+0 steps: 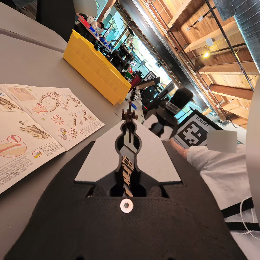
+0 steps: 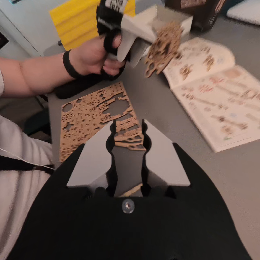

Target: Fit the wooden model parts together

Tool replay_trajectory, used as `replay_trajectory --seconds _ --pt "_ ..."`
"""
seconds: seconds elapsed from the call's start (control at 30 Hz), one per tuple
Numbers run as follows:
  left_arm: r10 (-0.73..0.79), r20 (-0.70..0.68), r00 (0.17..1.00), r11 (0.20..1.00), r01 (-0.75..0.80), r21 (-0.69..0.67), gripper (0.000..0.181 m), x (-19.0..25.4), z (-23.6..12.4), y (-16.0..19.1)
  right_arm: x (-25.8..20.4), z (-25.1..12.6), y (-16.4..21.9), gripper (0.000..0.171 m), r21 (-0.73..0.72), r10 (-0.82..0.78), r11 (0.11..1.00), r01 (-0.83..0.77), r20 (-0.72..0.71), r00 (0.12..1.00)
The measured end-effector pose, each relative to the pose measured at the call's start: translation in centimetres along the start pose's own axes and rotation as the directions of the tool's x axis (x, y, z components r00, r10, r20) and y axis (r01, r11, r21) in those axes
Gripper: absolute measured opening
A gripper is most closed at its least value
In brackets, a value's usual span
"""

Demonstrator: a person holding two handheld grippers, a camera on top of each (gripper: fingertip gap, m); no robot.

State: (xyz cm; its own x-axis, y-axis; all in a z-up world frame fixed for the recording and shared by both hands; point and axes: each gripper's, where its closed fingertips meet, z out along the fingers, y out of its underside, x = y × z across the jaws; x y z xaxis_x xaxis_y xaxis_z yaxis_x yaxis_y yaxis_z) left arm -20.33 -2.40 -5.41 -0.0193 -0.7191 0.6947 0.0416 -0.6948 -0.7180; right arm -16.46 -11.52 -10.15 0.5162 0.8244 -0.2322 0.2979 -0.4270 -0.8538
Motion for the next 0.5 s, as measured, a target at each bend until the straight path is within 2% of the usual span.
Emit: replay_trajectory --seconds 0.1,0.17,0.33,0.43,0.5 --pt "0.027 0.024 0.999 1.0 -0.027 -0.007 0.003 -0.1 0.2 0.2 -1.9 0.9 1.7 0.034 -0.026 0.179 0.983 -0.184 -0.128 0.976" --pt "0.031 0.034 0.999 1.0 -0.031 -0.004 0.003 -0.2 0.2 0.2 -1.7 1.2 2.9 0.033 -0.061 0.218 0.969 -0.241 -0.257 0.942" --pt "0.037 0.036 0.999 0.999 -0.038 0.008 0.003 0.0 0.0 0.0 -2.0 2.8 5.1 0.03 -0.221 0.179 0.932 -0.289 -0.413 0.893" --pt "0.037 0.024 0.999 0.999 -0.037 0.007 0.003 0.3 0.1 0.1 -1.8 3.2 5.8 0.029 -0.254 0.225 0.897 -0.362 -0.442 0.868" --pt "0.039 0.021 0.999 0.999 -0.039 0.003 0.003 0.4 0.2 0.2 -1.7 3.1 6.4 0.027 -0.305 0.2 0.878 -0.368 -0.464 0.863"
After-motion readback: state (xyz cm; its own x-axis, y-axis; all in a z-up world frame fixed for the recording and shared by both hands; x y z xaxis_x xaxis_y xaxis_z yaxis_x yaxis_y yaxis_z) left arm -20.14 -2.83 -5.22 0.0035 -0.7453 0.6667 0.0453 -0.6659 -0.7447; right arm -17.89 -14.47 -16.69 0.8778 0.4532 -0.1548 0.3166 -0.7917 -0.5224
